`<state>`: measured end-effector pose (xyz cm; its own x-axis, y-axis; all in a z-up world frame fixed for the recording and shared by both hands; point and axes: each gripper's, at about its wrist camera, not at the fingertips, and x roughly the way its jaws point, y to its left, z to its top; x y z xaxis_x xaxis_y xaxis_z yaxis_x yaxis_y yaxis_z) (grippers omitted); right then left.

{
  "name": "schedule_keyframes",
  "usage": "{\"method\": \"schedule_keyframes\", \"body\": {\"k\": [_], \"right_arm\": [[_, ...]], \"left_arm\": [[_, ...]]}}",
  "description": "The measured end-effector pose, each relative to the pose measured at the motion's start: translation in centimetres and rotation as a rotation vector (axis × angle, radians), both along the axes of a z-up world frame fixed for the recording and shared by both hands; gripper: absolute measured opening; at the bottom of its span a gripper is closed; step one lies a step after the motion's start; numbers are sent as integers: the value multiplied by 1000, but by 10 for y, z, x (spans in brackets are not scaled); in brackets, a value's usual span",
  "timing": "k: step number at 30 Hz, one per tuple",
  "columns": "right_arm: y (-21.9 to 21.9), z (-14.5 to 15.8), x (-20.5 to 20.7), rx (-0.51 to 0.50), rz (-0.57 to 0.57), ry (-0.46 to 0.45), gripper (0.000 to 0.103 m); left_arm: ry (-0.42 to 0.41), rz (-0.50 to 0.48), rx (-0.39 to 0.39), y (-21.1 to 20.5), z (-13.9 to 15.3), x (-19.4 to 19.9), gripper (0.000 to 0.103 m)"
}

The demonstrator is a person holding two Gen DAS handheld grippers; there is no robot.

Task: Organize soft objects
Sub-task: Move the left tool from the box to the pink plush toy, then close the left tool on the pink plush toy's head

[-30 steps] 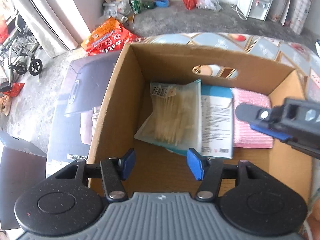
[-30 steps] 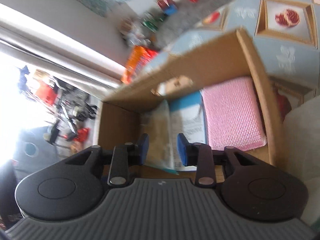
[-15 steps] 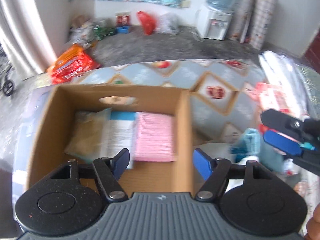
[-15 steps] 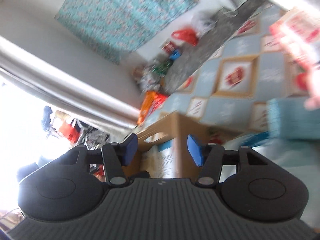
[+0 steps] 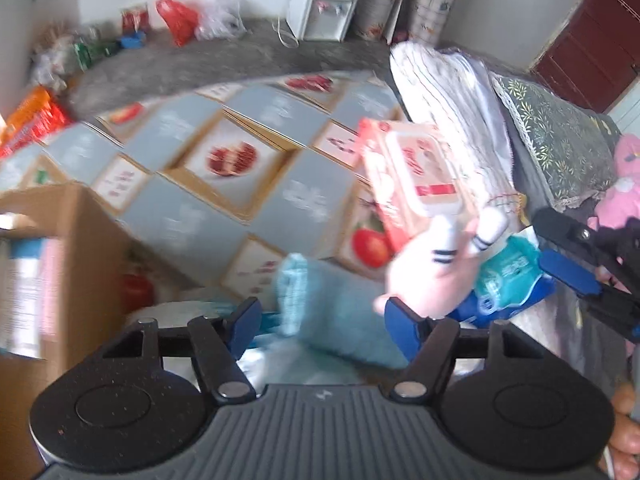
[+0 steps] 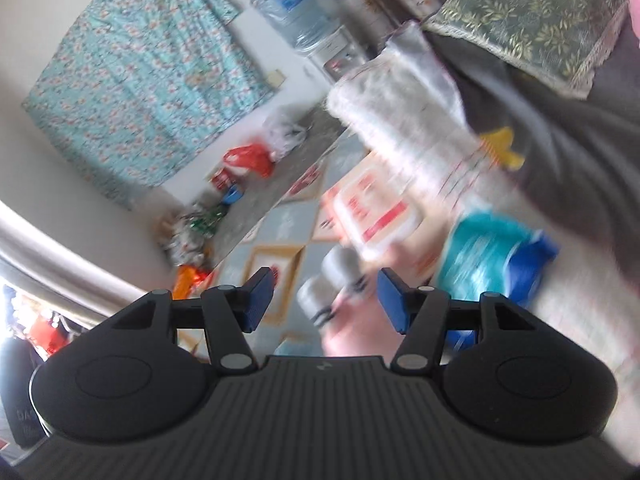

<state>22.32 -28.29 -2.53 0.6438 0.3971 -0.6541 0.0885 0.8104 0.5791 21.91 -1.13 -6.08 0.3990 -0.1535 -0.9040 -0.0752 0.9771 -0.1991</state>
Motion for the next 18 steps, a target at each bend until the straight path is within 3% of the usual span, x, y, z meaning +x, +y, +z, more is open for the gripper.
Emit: {"method": "schedule_keyframes", "body": {"k": [4, 7, 13, 18], "right_arm": [[-8, -21, 43, -14, 31, 13, 52], [-10, -36, 69, 1, 64, 45, 45], [6, -48, 75, 17, 199, 97, 37], [8, -44, 46, 13, 256, 136, 37]], "left_arm": [[62, 55, -26, -12, -15, 20, 53], [106, 107, -64, -9, -24, 29, 49], [155, 145, -103, -9, -36, 35, 45], [172, 168, -136, -10, -38, 30, 46]]}}
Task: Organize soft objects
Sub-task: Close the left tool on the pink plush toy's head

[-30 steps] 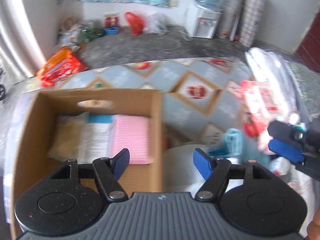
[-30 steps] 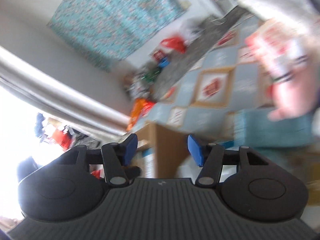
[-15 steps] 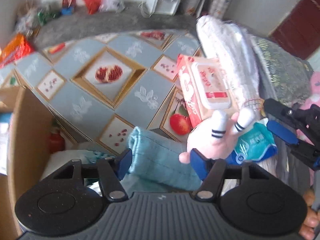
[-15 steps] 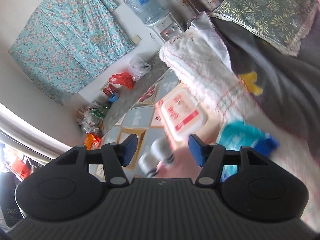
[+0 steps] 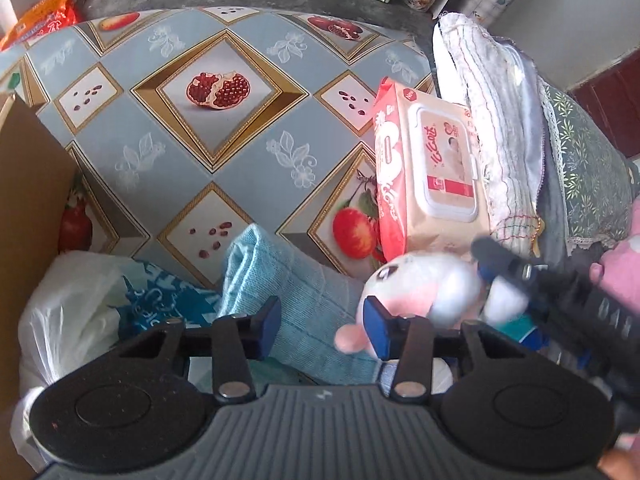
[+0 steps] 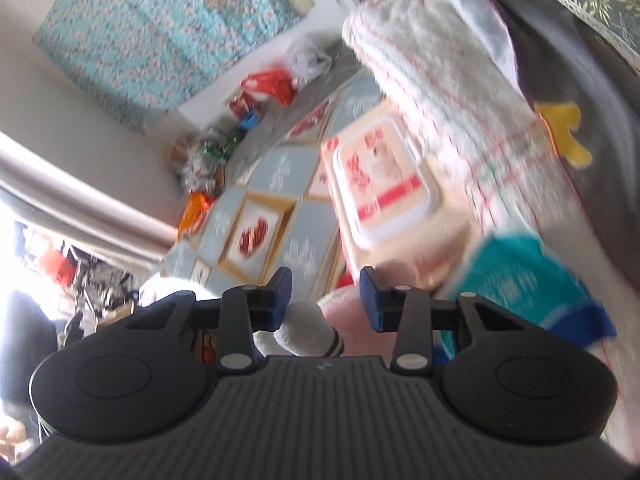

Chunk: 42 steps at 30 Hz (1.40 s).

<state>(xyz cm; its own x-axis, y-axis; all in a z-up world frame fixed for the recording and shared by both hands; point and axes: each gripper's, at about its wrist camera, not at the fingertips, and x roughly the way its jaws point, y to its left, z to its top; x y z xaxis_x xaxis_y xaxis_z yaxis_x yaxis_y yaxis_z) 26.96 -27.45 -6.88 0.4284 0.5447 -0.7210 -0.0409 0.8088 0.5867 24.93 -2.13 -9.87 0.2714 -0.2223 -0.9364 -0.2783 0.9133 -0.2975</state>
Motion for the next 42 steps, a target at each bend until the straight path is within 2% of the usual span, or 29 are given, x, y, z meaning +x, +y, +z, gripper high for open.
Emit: {"method": "schedule_keyframes", "body": {"k": [5, 10, 14, 18, 21, 26, 30, 32, 35, 38, 42], "right_arm": [[-2, 5, -32, -40, 49, -4, 37], [2, 3, -52, -123, 117, -26, 37], [1, -2, -58, -174, 160, -26, 38], [-5, -8, -61, -174, 168, 16, 39], [-22, -11, -61, -101, 118, 60, 40], [-59, -22, -53, 85, -58, 144, 43], [-61, -31, -37, 69, -84, 168, 47], [-58, -40, -27, 89, -76, 220, 49], [-53, -52, -20, 125, -73, 284, 59], [-50, -55, -14, 148, -53, 300, 70], [-49, -53, -11, 147, -46, 337, 71]], "left_arm": [[-9, -9, -13, -2, 3, -4, 48], [-3, -43, -32, -8, 1, -3, 59], [27, -78, -53, -16, -8, 1, 60], [54, -109, -43, -25, -17, 1, 61], [45, -122, -25, -28, -18, 1, 64], [55, -124, -44, -23, -21, 3, 66], [50, -145, -38, -23, -21, 3, 68], [49, -161, -33, -25, -21, 3, 68], [50, -180, -24, -26, -22, 3, 72], [59, -184, -27, -25, -25, 5, 76], [91, -165, -52, -19, -29, 8, 79]]}}
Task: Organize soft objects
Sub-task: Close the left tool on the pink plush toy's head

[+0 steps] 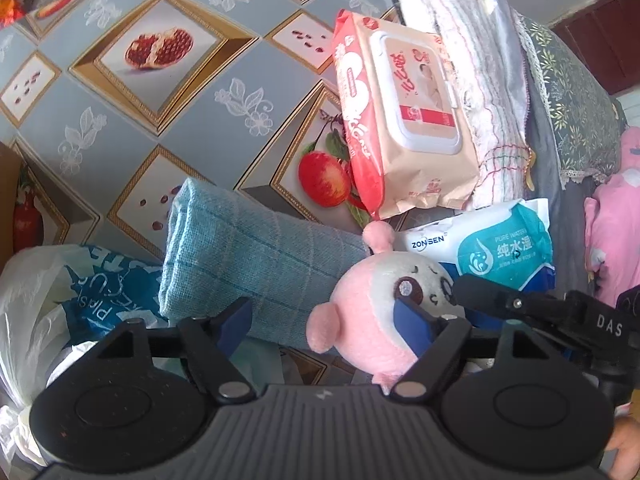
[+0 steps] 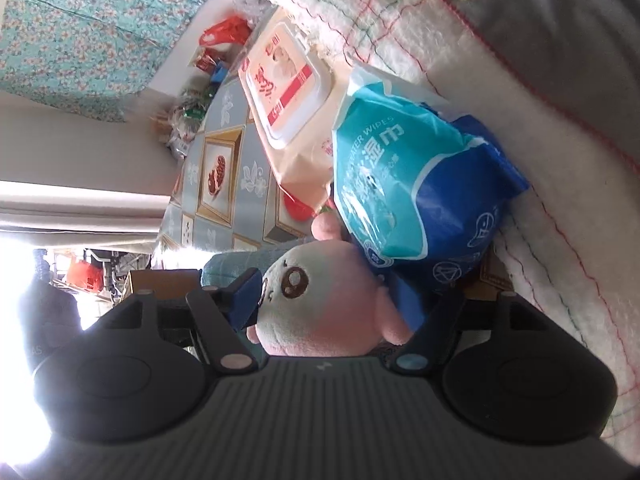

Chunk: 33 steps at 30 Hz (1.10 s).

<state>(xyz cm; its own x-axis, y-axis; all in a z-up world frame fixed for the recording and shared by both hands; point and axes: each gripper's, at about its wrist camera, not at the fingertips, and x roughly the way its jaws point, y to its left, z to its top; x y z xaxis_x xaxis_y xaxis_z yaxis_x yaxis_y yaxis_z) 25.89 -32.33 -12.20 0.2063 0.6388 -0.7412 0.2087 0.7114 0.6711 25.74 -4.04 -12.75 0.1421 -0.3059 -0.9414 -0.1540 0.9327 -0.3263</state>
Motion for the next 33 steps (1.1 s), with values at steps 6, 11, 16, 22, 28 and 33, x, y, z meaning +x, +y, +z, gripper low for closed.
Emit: {"method": "schedule_keyframes", "body": {"k": [6, 11, 16, 22, 28, 33], "right_arm": [[2, -5, 2, -8, -4, 24, 71], [9, -6, 0, -16, 7, 23, 64], [-5, -11, -4, 28, -47, 34, 50], [-8, -5, -9, 48, -52, 0, 34], [-9, 9, -13, 50, -58, -40, 33], [-9, 26, -19, 48, -79, -77, 33]], "left_arm": [[52, 63, -72, 7, -7, -1, 79], [51, 94, -142, -6, -9, -5, 71], [14, 35, -113, -26, -4, -9, 75], [-47, -75, -15, -48, 5, -16, 74], [-95, -111, 1, -51, 20, -23, 72], [-150, -150, 15, -55, 39, -29, 72]]}}
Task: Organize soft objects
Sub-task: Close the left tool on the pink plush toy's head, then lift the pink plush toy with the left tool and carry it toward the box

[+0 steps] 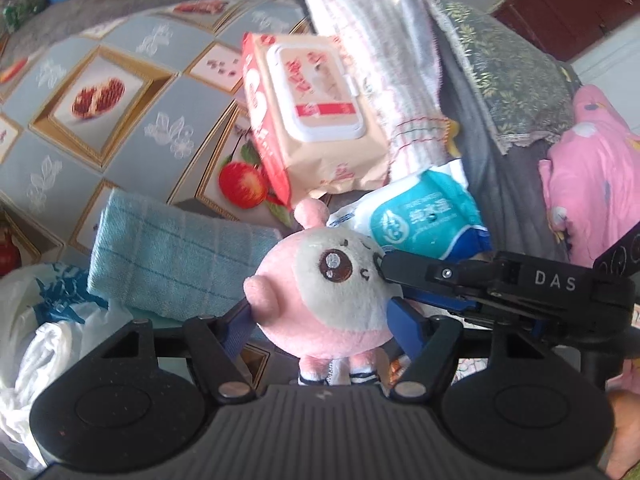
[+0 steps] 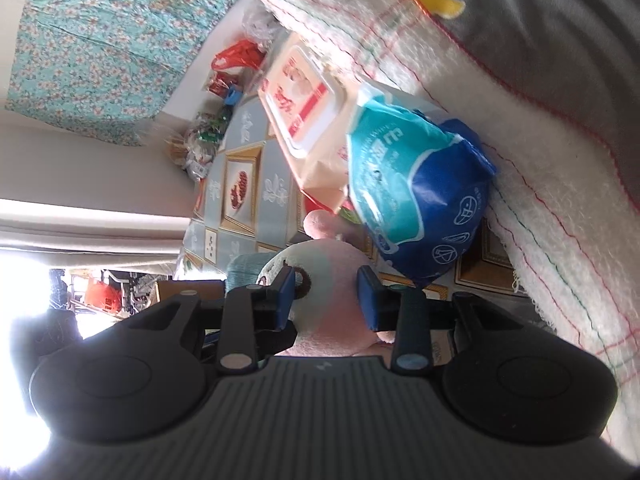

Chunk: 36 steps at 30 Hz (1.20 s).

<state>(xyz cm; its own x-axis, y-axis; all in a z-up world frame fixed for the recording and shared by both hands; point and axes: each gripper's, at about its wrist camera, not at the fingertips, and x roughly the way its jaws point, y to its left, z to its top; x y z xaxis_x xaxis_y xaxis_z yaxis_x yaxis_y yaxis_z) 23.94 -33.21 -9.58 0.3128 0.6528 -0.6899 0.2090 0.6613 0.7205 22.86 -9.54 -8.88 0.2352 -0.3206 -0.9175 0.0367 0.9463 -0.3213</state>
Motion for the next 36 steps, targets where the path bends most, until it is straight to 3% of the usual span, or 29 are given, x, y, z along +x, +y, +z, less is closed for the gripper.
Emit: {"method": "schedule_keyframes", "body": {"k": [10, 20, 22, 23, 25, 31, 36], "right_arm": [[32, 53, -30, 11, -38, -91, 33], [99, 102, -71, 43, -59, -137, 33], [118, 110, -79, 75, -55, -136, 26], [128, 113, -82, 103, -53, -128, 16], [153, 118, -87, 125, -46, -121, 11], [209, 125, -104, 101, -25, -124, 11], [216, 123, -119, 62, -45, -117, 17]], "left_arm": [[-135, -34, -12, 28, 58, -19, 71], [-209, -52, -21, 94, 111, -56, 70], [-219, -50, -37, 112, 121, -64, 63], [-214, -51, -62, 122, 125, -67, 58], [-197, -32, -120, 142, 134, -74, 51], [-175, 13, -84, 195, 134, -91, 55], [-141, 11, -27, 218, 120, -103, 58]]}}
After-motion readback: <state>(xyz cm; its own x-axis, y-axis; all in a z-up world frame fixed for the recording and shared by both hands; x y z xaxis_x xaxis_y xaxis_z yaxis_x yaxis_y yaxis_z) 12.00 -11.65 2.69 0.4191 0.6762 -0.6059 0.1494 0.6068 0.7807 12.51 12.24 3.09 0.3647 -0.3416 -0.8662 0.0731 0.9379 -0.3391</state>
